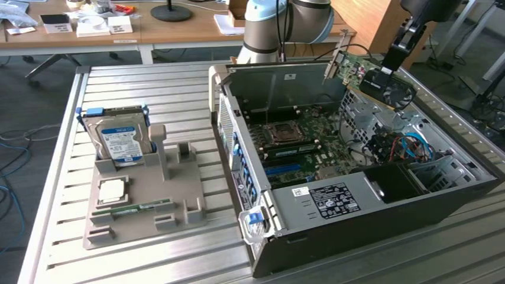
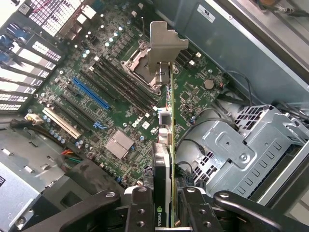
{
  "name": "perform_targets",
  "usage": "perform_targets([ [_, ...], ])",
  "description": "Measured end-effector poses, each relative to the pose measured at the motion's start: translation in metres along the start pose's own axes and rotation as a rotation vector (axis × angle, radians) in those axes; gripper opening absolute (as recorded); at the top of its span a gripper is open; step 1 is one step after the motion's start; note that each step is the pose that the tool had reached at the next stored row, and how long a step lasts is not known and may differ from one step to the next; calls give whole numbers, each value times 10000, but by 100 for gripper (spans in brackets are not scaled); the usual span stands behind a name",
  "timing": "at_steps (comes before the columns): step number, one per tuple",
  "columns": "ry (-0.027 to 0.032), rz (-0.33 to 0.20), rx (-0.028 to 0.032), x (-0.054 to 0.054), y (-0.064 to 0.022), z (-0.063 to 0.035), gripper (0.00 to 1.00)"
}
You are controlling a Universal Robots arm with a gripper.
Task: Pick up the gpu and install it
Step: 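Insert the gpu into the slot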
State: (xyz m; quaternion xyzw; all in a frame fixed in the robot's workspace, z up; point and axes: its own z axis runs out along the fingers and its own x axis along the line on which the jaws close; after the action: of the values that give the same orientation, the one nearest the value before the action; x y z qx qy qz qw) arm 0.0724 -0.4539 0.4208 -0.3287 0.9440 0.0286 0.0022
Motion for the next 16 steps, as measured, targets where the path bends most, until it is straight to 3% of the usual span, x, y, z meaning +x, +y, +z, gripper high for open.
perform_targets([
  [10,30,-559,-12,0,0,0,27],
  [16,32,-610,-14,0,0,0,27],
])
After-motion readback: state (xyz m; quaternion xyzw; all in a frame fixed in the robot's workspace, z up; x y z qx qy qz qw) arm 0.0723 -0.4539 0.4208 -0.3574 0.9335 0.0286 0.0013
